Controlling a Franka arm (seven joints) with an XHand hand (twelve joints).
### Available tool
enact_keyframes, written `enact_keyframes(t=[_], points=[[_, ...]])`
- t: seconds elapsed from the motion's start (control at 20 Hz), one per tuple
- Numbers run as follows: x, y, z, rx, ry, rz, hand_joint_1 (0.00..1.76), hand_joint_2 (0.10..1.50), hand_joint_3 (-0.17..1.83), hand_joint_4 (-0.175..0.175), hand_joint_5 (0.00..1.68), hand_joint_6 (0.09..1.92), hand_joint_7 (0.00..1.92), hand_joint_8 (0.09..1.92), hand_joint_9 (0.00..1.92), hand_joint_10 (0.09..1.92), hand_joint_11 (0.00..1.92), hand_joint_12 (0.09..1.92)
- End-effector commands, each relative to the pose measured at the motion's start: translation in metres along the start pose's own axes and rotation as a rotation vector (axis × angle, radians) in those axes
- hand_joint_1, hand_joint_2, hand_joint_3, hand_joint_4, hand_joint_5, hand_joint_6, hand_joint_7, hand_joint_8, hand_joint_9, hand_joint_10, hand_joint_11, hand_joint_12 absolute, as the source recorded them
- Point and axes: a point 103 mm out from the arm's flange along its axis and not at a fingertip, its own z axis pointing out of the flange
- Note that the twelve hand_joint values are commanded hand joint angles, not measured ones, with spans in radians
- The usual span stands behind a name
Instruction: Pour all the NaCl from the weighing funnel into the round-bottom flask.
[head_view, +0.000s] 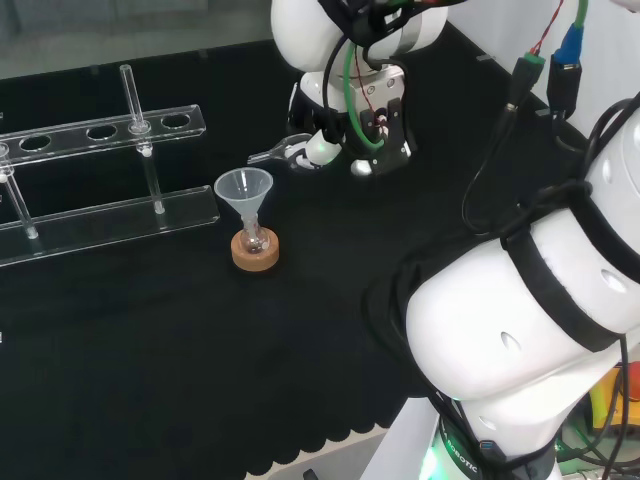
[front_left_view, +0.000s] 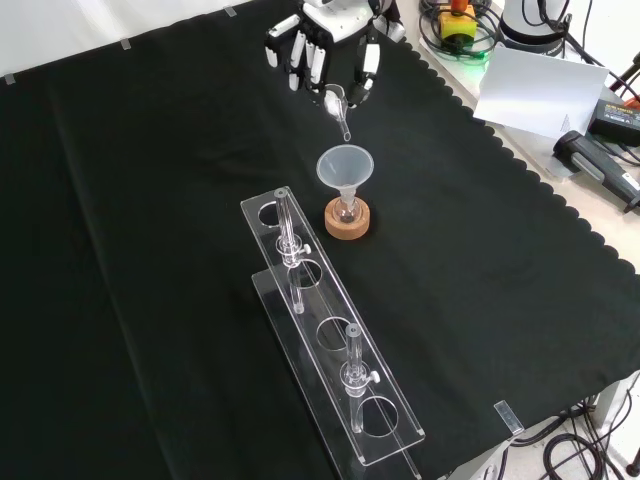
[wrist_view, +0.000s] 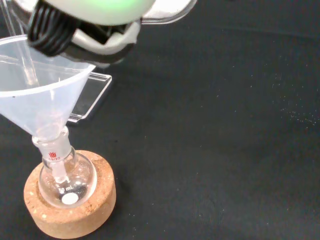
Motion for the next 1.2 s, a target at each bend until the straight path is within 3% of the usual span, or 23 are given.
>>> enact_keyframes(t=[0.05,0.6,1.2], points=[[-0.002,0.002,-0.001,0.015,-0.024,-0.007,1.15,0.58,0.66,0.175,1.50,0.23,1.59,0.18,1.05,0.18,0.00,1.44],[-0.012,0.008,0.003,0.058,-0.091,-0.033,1.15,0.58,0.67,0.175,1.50,0.23,1.59,0.17,1.05,0.17,0.00,1.44],[-0.003,0.016,0.004,0.081,-0.167,-0.073,1.15,0.58,0.68,0.175,1.50,0.23,1.60,0.17,1.06,0.17,0.00,1.44]])
